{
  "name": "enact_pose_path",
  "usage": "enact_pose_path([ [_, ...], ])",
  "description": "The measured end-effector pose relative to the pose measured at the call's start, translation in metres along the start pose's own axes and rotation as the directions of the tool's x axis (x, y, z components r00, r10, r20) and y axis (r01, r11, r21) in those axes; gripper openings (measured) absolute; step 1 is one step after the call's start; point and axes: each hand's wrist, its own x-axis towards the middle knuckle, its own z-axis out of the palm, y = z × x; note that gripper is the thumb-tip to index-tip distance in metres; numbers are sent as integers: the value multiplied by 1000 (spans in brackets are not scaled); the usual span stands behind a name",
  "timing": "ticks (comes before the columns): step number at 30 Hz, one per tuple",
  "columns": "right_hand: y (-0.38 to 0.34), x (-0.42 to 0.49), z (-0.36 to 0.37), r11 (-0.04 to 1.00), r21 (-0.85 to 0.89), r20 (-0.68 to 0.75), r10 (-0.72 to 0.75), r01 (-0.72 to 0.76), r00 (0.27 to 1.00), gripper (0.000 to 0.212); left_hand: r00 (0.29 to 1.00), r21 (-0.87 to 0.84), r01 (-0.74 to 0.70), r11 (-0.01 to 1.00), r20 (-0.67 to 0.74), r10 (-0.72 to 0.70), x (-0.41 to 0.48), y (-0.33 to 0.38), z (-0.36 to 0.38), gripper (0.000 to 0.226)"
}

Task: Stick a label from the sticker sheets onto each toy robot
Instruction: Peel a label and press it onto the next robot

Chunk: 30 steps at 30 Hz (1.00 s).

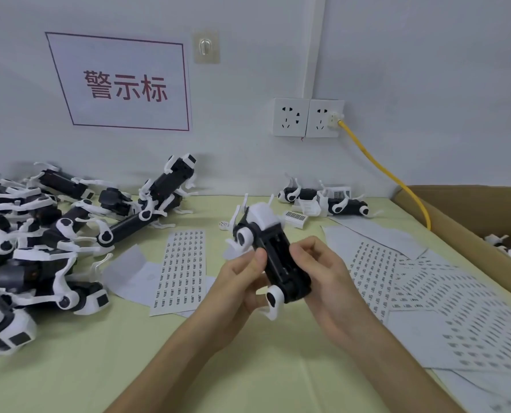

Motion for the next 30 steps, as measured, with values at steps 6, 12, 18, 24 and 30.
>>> enact_pose_path([
  [6,5,0,3,891,-397,-48,-262,223,964,23,992,-51,26,998,-120,-32,4,-5,-7,61],
  [12,8,3,-1,855,-441,-31,-319,274,947,26,981,-212,31,977,-180,-70,5,4,-5,44],
  [18,10,13,-24,608,-793,-122,-238,50,963,36,861,-444,-128,887,-494,-123,12,13,-25,50],
  [24,26,18,-40,174,-979,-95,58,-103,994,74,799,-353,-127,927,-590,-115,12,14,-31,72],
  [30,26,18,-42,238,-971,-29,-239,30,970,6,863,-334,-161,929,-505,-32,13,18,-33,49],
])
